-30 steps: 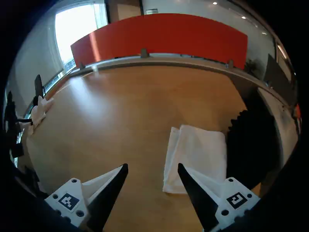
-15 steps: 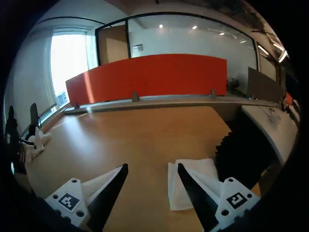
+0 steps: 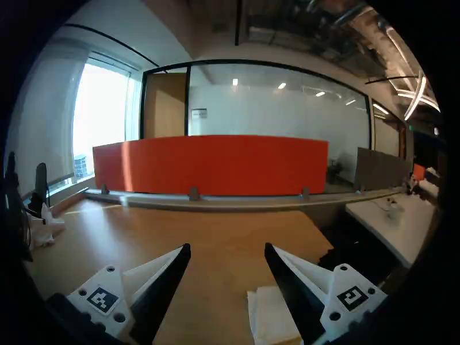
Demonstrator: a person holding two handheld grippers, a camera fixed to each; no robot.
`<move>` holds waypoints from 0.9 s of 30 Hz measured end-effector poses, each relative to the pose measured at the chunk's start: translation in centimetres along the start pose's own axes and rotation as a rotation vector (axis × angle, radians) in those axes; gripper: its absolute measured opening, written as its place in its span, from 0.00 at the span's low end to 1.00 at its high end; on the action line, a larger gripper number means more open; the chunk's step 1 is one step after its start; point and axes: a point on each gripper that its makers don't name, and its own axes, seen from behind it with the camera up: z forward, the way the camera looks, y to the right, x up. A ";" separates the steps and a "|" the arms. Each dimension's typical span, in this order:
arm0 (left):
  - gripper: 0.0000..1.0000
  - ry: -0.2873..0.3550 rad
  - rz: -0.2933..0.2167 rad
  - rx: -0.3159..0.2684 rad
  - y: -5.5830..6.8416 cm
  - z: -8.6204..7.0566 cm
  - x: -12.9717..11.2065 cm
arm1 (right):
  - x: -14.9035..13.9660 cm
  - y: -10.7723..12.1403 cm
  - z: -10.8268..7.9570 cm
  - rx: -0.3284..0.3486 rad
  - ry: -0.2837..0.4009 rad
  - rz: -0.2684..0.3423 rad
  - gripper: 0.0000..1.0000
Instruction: Fold towel
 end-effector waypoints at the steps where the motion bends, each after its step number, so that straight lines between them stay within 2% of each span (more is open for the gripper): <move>1: 0.90 0.014 -0.001 0.001 -0.2 0.1 0.5 | 0.6 -0.4 0.1 0.001 0.012 0.000 0.99; 6: 0.90 0.079 -0.014 0.007 -1.0 0.4 2.8 | 2.7 -2.0 0.8 0.009 0.051 0.007 0.99; 15: 0.90 0.172 -0.032 0.019 -2.8 0.4 6.3 | 4.3 -5.3 1.8 0.007 0.081 -0.002 0.99; 24: 0.90 0.216 -0.030 0.000 -3.0 1.0 8.0 | 6.0 -9.7 2.6 0.019 0.123 -0.002 1.00; 27: 0.90 0.236 -0.031 -0.006 -3.0 0.8 8.6 | 6.2 -10.0 2.9 0.006 0.125 0.007 1.00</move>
